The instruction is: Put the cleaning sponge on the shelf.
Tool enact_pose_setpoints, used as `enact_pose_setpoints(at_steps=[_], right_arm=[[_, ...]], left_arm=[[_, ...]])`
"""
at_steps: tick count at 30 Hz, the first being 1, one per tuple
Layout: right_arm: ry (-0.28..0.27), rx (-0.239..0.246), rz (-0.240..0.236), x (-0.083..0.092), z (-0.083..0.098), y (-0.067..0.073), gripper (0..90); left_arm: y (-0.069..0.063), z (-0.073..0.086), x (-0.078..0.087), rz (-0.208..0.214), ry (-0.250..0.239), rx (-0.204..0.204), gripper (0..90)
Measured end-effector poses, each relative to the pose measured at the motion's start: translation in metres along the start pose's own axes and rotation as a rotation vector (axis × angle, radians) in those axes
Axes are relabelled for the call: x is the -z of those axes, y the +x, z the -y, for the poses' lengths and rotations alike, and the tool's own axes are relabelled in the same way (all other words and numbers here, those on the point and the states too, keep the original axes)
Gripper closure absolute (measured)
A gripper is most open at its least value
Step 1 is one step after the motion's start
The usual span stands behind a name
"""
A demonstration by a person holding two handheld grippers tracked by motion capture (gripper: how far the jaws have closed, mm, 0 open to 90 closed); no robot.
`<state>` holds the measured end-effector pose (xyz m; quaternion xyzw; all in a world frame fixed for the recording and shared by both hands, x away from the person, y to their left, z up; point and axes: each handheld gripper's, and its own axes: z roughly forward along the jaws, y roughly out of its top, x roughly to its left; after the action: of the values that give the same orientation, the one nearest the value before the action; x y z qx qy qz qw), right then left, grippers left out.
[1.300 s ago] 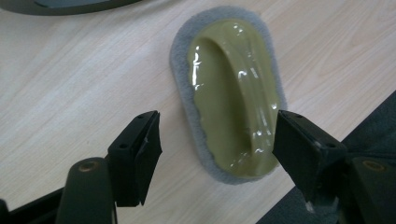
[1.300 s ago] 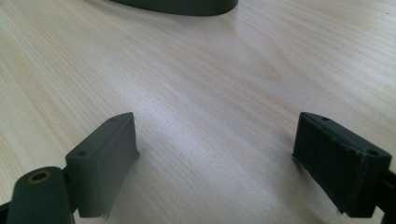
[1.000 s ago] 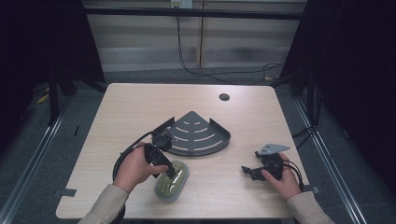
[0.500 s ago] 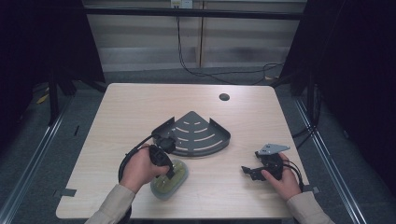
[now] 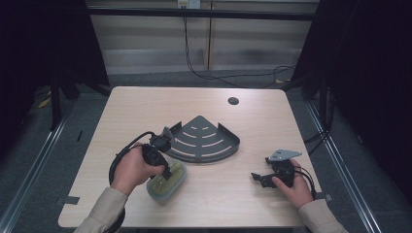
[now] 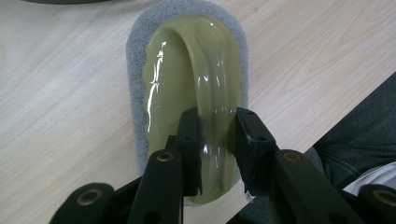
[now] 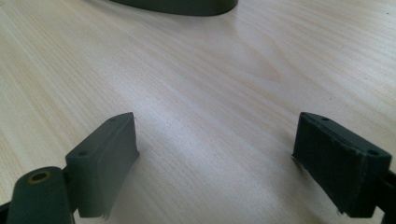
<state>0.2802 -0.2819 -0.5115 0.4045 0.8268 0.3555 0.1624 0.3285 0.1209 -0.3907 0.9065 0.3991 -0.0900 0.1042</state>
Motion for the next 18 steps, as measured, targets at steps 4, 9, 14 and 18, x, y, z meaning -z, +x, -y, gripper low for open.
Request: enact_pose_setpoints(at_steps=[4,9,14,18], right_arm=[[0.0,-0.001,0.0,0.0,0.0,0.0,13.0],[-0.002,-0.001,-0.001,0.0,0.0,0.0,13.0],[0.0,-0.001,0.0,0.0,0.0,0.0,13.0],[-0.003,0.0,0.001,0.0,0.0,0.0,13.0]], left_arm=[[0.003,-0.001,0.008,-0.007,-0.003,-0.001,72.4],[0.006,-0.003,0.017,-0.003,0.002,0.004,72.4],[0.008,-0.007,0.026,-0.012,0.001,0.002,72.4],[0.009,-0.009,0.032,-0.016,-0.002,-0.001,72.4]])
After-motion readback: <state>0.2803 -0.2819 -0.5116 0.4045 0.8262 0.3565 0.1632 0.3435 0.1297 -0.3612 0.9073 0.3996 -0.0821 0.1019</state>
